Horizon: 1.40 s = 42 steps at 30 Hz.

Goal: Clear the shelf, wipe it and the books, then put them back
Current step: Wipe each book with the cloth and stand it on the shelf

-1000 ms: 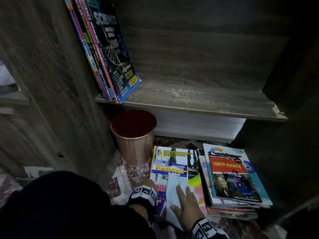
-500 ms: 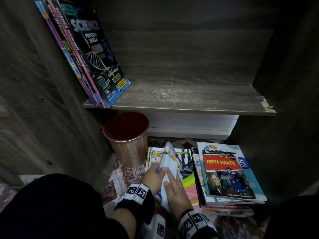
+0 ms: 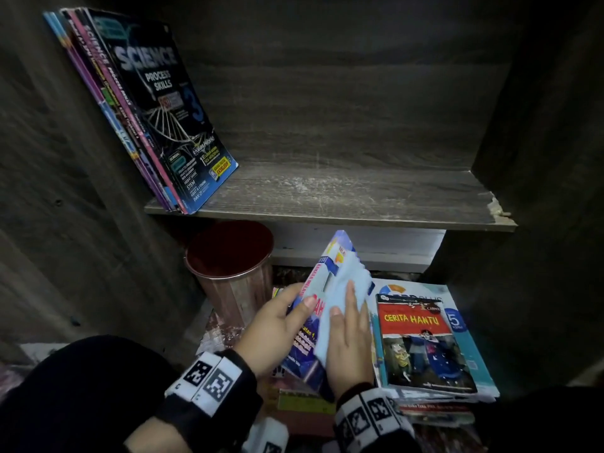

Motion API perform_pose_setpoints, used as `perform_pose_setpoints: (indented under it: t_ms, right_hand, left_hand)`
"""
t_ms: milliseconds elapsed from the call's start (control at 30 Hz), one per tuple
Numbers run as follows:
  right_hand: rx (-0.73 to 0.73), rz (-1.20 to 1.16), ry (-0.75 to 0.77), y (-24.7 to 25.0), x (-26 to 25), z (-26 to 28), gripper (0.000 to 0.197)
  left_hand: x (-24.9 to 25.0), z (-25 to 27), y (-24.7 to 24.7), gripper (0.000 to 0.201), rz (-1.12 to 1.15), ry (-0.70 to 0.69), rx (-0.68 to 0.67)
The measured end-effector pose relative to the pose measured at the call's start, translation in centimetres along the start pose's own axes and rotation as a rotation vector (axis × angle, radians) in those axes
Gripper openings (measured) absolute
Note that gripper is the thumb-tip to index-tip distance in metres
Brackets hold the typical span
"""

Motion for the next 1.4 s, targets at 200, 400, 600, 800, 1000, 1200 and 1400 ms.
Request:
perform_pose_setpoints:
  t_ms: [200,400,600,800,1000,1200,1400]
  right_hand:
    - [0.019,0.151,0.229,-1.4,-4.9,3.2,0.046]
    - [0.144,0.132,0.237,3.5,-9.1,-0.6,0.047]
    - [0.045,0.316,0.284,2.1,-8.7,3.2,0.046]
    - [0.023,0.407,0.499,1.7,-9.6,4.0,0.047]
    - [0.083,0.149,0.317,6.4,-11.3,0.1,0.046]
    - [0.026,0.409,0.544,2.9,-10.2,4.8,0.045]
    - [0.134,-0.004,0.366,6.7,-10.2,-0.8,0.059]
  left_hand:
    - [1.6,-0.6,1.2,0.021,0.141,-0.052,0.121]
    - [4.2,-0.1,1.6,0.022,0.247,-0.126,0.085]
    - [5.4,-0.6,3.0,0.035,0.349,-0.167,0.204]
    - [6.5,0.0,1.0,0.031,0.282,-0.217,0.057]
    - [7.9,-0.8,0.7,0.031,0.433,-0.248,0.161]
    - [8.6,-1.1,1.2,0.042,0.363,-0.338,0.154]
    - [6.8,-0.4,-2.2,0.036,0.359,-0.247,0.070]
Point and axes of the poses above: each hand's wrist, its own z-axis away from the middle knuckle, its own y-axis out of the back of the hand, x = y × z, the point moved 8 cm from there along -z, towards the middle knuckle, and after that the axes turned 14 degrees about -y, right-handed, at the moved point
